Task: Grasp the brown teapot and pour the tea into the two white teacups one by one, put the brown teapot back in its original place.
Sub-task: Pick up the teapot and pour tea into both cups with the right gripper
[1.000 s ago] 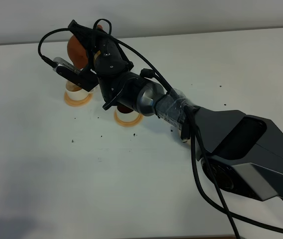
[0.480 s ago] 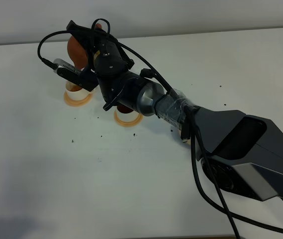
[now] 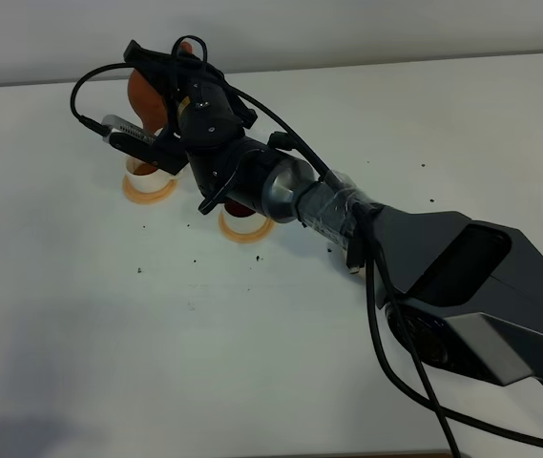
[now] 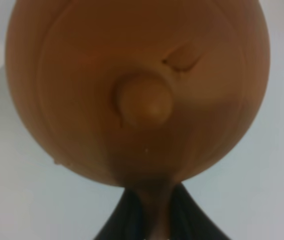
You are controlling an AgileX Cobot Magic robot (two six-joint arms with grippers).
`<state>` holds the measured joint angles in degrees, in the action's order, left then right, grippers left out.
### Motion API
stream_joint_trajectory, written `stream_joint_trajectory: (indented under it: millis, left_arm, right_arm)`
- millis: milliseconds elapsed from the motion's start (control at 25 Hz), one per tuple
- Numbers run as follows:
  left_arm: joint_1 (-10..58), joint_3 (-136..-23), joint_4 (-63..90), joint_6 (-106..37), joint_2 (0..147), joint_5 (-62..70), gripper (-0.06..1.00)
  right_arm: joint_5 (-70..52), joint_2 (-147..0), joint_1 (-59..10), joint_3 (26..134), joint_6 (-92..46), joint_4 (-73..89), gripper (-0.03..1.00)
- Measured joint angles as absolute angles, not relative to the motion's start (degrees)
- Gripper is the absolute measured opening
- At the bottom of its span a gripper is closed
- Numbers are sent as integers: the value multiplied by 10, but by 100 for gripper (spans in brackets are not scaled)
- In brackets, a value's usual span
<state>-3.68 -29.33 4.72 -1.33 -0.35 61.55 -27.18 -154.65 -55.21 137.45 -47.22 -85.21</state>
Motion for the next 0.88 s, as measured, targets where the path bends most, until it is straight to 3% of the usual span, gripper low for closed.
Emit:
stream_joint_trajectory:
  millis: [880]
  left_arm:
    - [-37,-293,47,-13,-4,616,25]
  right_arm:
    - [-271,-1547,-560,1375,-485,-885,9]
